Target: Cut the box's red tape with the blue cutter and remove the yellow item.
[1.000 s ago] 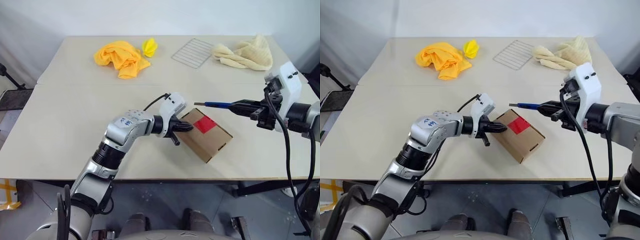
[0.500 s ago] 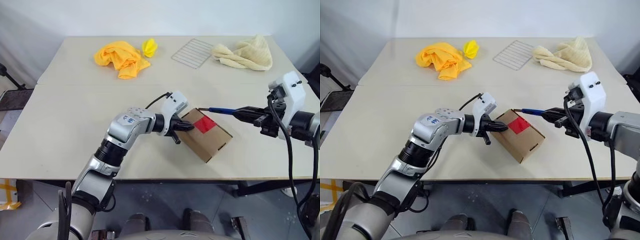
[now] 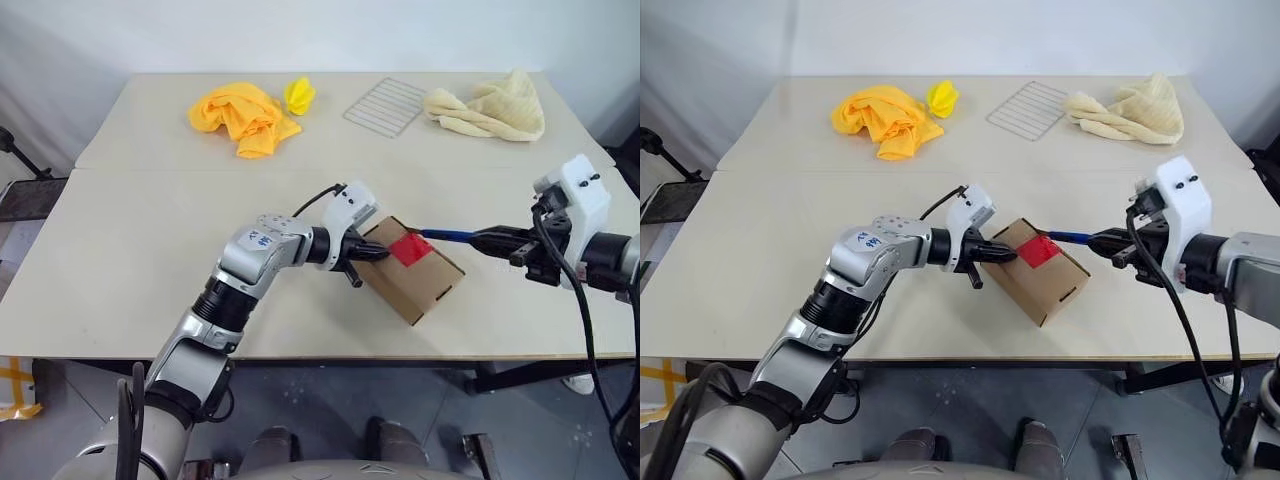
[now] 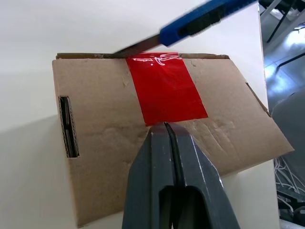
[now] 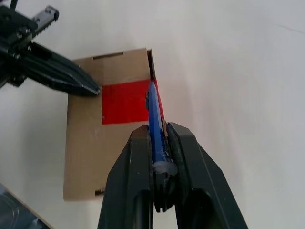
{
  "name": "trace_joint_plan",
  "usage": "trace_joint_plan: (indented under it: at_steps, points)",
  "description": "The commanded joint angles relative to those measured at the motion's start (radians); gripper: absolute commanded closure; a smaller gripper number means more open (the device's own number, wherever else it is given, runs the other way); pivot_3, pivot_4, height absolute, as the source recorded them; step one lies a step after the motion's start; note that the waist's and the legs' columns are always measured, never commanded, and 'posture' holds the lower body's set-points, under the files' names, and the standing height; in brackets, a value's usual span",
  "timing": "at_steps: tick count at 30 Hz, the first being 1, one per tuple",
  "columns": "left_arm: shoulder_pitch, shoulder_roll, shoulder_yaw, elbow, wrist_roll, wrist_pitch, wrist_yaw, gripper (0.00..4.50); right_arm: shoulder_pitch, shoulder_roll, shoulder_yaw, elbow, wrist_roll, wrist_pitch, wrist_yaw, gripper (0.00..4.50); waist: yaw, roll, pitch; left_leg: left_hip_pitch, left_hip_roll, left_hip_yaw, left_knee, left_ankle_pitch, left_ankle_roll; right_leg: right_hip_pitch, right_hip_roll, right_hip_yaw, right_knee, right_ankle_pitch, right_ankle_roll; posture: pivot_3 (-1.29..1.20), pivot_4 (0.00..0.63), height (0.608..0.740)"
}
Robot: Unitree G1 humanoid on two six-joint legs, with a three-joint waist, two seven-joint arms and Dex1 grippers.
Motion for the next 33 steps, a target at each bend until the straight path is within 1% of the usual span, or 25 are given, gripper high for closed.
trace_joint_plan:
  at_steps: [1,9,11,14,21,33]
  points:
    - [-0.013,0.000,-0.036,0.044,0.049,0.000,0.009,4.50,0.023,-0.083,0.029,-0.009,0.030,0.006,0.016,4.34,0.003,0.000,0.000,0.000,0.000,0.000,0.000,0.000,0.000,0.000,0.000,0.000,0.000,0.000,0.000,0.00,0.150,0.740]
    - [-0.033,-0.026,-0.031,0.082,0.066,0.033,0.047,4.50,0.025,-0.170,0.082,0.041,0.102,0.006,0.023,4.34,0.009,-0.003,-0.002,0.000,0.000,0.000,0.001,0.000,0.000,0.002,0.000,0.000,0.000,0.000,0.000,0.00,0.150,0.740]
    - [-0.034,-0.031,-0.031,0.089,0.073,0.036,0.057,4.50,0.013,-0.196,0.117,0.060,0.104,0.006,0.026,4.34,0.014,-0.004,-0.002,0.000,0.000,0.000,0.001,0.000,0.001,0.002,0.000,0.000,0.000,0.000,0.000,0.00,0.150,0.740]
    - [-0.028,-0.034,-0.033,0.081,0.077,0.034,0.057,4.50,-0.040,-0.200,0.164,0.097,0.086,0.006,0.022,4.34,0.015,-0.006,-0.004,0.001,0.000,0.000,0.002,0.000,0.001,0.002,0.000,0.000,0.000,0.001,-0.001,0.00,0.150,0.740]
    - [0.001,-0.042,-0.037,0.038,0.075,0.044,0.069,4.50,-0.154,-0.198,0.265,0.167,0.060,0.005,0.037,4.34,0.005,-0.007,-0.004,0.001,0.001,0.000,0.004,0.000,0.001,0.002,0.000,0.000,0.000,0.003,-0.002,0.00,0.150,0.740]
    - [0.019,-0.059,-0.049,0.025,0.085,0.030,0.077,4.50,-0.264,-0.285,0.423,0.238,0.019,-0.028,0.173,4.34,0.003,-0.007,-0.004,0.000,0.001,-0.001,0.007,0.000,0.001,0.002,0.000,0.000,0.000,0.004,-0.001,0.00,0.150,0.740]
